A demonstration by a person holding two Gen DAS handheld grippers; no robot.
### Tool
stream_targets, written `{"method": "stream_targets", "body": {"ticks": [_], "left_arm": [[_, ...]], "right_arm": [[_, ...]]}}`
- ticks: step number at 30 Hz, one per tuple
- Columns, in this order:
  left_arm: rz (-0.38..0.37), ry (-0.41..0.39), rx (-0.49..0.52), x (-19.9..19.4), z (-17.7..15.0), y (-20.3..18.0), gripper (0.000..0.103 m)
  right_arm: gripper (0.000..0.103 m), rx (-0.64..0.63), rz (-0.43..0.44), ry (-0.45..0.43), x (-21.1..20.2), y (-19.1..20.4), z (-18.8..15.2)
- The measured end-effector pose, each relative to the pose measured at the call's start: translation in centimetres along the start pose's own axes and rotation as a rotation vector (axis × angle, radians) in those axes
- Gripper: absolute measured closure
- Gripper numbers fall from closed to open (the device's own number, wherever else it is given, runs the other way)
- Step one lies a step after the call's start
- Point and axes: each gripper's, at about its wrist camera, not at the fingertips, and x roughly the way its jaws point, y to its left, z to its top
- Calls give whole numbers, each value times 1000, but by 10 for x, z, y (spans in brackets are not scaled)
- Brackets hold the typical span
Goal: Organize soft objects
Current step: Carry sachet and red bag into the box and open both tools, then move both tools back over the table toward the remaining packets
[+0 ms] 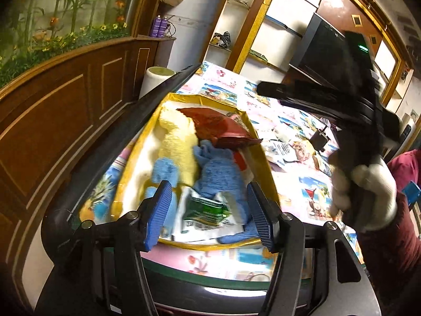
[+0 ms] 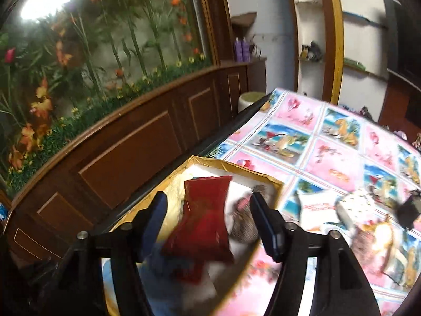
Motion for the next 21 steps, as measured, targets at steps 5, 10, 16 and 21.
{"method": "stream_targets", "body": {"ticks": [5, 10, 16, 21], "left_arm": [[-16, 17, 66, 0, -5, -31, 44], [-31, 52, 132, 10, -8, -73, 44], [-48, 118, 245, 36, -18, -144, 44], [-11, 198, 315, 80, -31, -193, 44]], "right_arm": [[35, 64, -33, -11, -41, -41, -35], [35, 149, -133, -33, -79, -93, -70], [35, 222, -204, -35, -102, -138, -104], [35, 242, -251, -39, -106, -168, -122]]}}
